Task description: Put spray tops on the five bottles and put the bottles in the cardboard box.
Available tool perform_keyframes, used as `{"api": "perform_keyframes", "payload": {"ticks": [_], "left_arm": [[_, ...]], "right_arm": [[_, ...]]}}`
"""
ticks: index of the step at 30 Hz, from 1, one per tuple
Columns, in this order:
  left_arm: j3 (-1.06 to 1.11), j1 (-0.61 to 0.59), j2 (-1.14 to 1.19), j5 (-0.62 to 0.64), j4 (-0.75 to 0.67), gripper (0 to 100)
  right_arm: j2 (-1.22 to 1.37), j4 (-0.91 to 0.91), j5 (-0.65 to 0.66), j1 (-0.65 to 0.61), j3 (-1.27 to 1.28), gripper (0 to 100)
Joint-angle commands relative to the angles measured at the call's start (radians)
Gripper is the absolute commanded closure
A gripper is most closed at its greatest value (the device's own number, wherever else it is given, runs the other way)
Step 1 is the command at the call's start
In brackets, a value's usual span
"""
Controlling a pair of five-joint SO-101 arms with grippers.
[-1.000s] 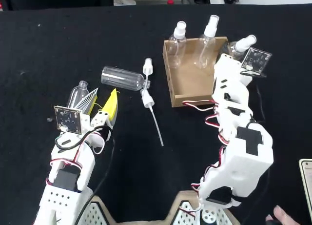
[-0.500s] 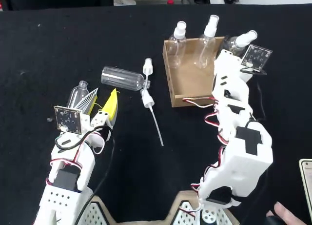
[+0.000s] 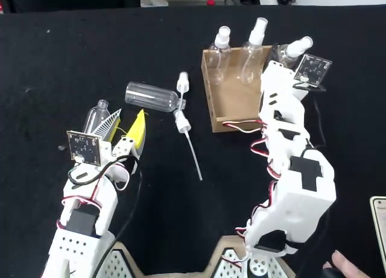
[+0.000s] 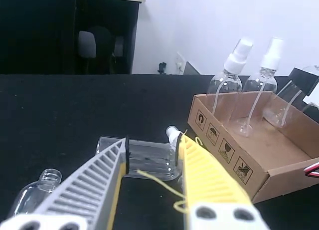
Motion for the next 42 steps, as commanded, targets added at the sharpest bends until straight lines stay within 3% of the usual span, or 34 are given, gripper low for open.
{"api": "perform_keyframes", "payload": {"ticks": [1,19,28,42], "left_arm": [[0.022,0.007,0.000,-0.011,-0.009,83],[0.022,0.007,0.000,-0.011,-0.009,83],[0.022,0.007,0.000,-0.011,-0.009,83],[0.022,0.007,-0.002,-0.011,-0.009,83]], "right_arm": [[-0.067,-0.020,-0.009,-0.017,-0.050,92.4],[-0.068,-0.018,-0.009,-0.002,-0.051,92.4],[-0.068,0.308,-0.017,-0.003,-0.188,92.4],[-0.056,0.319,-0.009,0.003,-0.243,92.4]]}}
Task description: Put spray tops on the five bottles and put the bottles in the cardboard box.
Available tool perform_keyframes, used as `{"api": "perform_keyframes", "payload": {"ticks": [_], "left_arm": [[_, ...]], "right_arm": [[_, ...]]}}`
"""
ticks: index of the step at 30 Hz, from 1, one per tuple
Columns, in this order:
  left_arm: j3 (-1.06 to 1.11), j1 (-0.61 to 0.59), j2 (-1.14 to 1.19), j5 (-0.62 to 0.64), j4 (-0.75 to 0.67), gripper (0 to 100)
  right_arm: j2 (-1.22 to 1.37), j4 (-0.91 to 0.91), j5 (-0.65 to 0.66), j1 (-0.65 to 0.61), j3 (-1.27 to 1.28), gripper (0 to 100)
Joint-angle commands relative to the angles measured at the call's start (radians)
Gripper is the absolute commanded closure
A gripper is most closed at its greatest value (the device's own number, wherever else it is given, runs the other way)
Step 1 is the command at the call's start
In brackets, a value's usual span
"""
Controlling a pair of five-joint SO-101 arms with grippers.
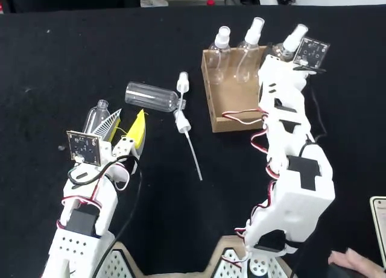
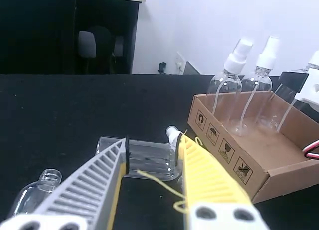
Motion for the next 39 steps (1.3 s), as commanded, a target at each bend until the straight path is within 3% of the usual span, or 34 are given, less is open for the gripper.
{"api": "perform_keyframes", "payload": {"ticks": [1,39], "left_arm": [[0.022,0.007,-0.002,-0.011,-0.009,83],[0.022,0.005,-0.006,-0.011,-0.009,83]], "right_arm": [[-0.048,0.006,-0.002,0.020,-0.091,92.4],[0.194,0.009,0.000,0.014,-0.297,92.4]]}}
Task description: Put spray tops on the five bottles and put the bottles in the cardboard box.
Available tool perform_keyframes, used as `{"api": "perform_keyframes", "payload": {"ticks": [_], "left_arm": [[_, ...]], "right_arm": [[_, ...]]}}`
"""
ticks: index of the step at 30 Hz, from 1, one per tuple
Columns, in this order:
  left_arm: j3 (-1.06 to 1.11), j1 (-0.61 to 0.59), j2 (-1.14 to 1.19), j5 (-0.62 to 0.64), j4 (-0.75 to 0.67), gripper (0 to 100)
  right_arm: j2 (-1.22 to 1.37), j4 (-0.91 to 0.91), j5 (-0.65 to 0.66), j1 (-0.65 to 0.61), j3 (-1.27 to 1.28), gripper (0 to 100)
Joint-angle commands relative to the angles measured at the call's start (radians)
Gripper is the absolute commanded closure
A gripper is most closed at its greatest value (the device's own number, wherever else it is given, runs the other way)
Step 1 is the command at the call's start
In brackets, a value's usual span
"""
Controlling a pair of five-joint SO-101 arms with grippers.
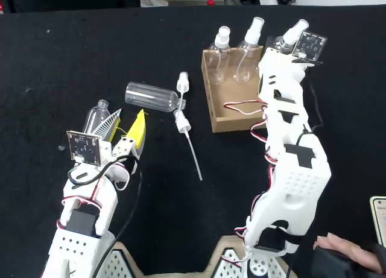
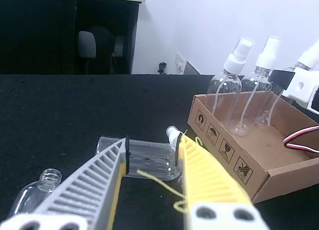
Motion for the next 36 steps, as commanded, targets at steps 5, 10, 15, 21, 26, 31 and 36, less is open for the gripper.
{"api": "perform_keyframes", "payload": {"ticks": [5,10,15,21,26,31,36], "left_arm": [[0.022,0.005,-0.006,-0.011,-0.009,83],[0.024,0.005,-0.008,-0.011,-0.009,83],[0.024,0.005,-0.008,-0.011,-0.009,83],[0.024,0.005,-0.008,-0.011,-0.009,83],[0.024,0.005,-0.008,-0.011,-0.009,83],[0.024,0.005,-0.008,-0.011,-0.009,83],[0.024,0.005,-0.008,-0.011,-0.009,83]], "right_arm": [[-0.015,0.002,0.058,0.012,-0.070,92.4],[-0.013,0.002,0.147,0.012,-0.070,92.4],[-0.013,0.002,0.147,0.012,-0.070,92.4],[-0.012,0.000,0.147,0.012,-0.071,92.4],[-0.012,0.000,0.147,0.012,-0.070,92.4],[-0.012,0.000,0.147,0.012,-0.065,92.4],[0.019,-0.006,0.147,0.012,-0.071,92.4]]}}
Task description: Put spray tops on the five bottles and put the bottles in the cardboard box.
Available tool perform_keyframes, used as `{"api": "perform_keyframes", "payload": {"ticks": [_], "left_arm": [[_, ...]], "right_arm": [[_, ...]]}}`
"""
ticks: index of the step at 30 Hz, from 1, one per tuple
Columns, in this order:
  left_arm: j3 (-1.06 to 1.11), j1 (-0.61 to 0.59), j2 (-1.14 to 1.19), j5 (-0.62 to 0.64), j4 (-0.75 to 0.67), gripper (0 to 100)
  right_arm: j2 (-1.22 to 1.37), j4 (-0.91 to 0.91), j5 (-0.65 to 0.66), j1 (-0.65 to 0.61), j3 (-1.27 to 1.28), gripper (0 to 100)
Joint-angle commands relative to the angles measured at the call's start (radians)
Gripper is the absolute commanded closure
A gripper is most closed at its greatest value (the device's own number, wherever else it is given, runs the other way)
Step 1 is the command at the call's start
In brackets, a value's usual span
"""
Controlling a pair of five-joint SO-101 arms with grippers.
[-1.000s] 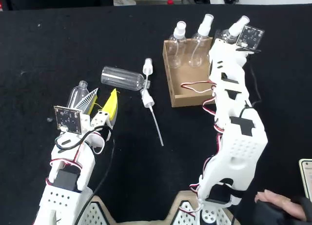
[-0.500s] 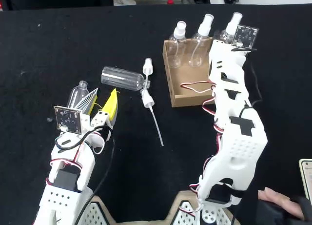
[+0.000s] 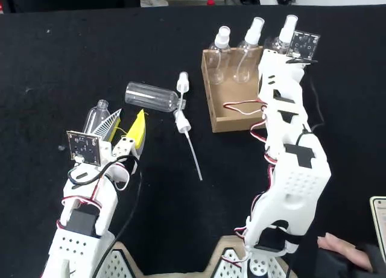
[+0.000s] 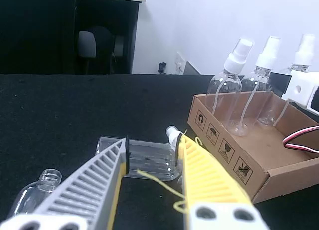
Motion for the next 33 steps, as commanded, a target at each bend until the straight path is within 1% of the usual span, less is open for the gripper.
{"api": "perform_keyframes", "payload": {"ticks": [1,9,25,33], "left_arm": [[0.024,0.005,-0.008,-0.011,-0.009,83],[0.024,0.005,-0.008,-0.011,-0.009,83],[0.024,0.005,-0.008,-0.011,-0.009,83],[0.024,0.005,-0.008,-0.011,-0.009,83]], "right_arm": [[0.012,-0.006,0.014,0.014,-0.062,92.4],[0.022,-0.040,0.014,0.015,-0.062,92.4],[0.025,-0.043,0.015,0.012,-0.062,92.0],[0.027,-0.043,0.018,-0.014,-0.062,91.9]]}}
